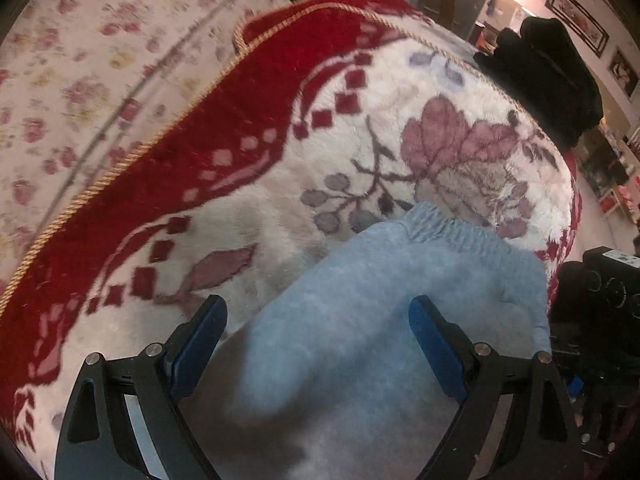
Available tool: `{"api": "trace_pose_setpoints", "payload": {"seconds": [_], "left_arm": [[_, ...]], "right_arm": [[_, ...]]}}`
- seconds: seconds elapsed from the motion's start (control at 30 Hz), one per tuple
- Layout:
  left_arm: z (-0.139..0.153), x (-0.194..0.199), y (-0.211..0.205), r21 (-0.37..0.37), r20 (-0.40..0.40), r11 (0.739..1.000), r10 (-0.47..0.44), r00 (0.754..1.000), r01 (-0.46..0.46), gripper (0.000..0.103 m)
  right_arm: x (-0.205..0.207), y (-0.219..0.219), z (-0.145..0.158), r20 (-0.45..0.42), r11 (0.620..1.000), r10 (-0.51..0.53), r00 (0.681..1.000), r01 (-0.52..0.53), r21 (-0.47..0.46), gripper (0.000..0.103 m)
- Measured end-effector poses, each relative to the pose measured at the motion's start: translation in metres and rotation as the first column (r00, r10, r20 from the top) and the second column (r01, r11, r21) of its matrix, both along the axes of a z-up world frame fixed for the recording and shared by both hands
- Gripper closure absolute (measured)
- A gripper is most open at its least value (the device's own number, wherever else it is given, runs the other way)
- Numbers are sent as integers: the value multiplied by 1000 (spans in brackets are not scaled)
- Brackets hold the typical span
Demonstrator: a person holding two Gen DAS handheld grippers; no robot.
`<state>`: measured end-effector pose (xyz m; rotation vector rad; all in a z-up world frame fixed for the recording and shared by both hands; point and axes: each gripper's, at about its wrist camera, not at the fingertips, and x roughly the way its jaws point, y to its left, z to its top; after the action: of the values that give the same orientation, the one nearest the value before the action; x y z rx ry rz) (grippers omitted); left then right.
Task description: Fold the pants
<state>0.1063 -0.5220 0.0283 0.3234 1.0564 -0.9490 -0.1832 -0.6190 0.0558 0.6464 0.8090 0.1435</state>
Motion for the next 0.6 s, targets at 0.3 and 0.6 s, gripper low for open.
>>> {"api": "trace_pose_setpoints", "payload": {"seconds": [0.3,0.6], "left_arm": [[-12,7,-1,-75,-115,997,-4,993,-4,65],[30,-5,19,-161,-92,986,28,995,-43,83]], "right_arm": [[5,0,5,33,999,3,999,-2,-43,52],[12,18,34,90,991,74,993,-64,-114,73]]}}
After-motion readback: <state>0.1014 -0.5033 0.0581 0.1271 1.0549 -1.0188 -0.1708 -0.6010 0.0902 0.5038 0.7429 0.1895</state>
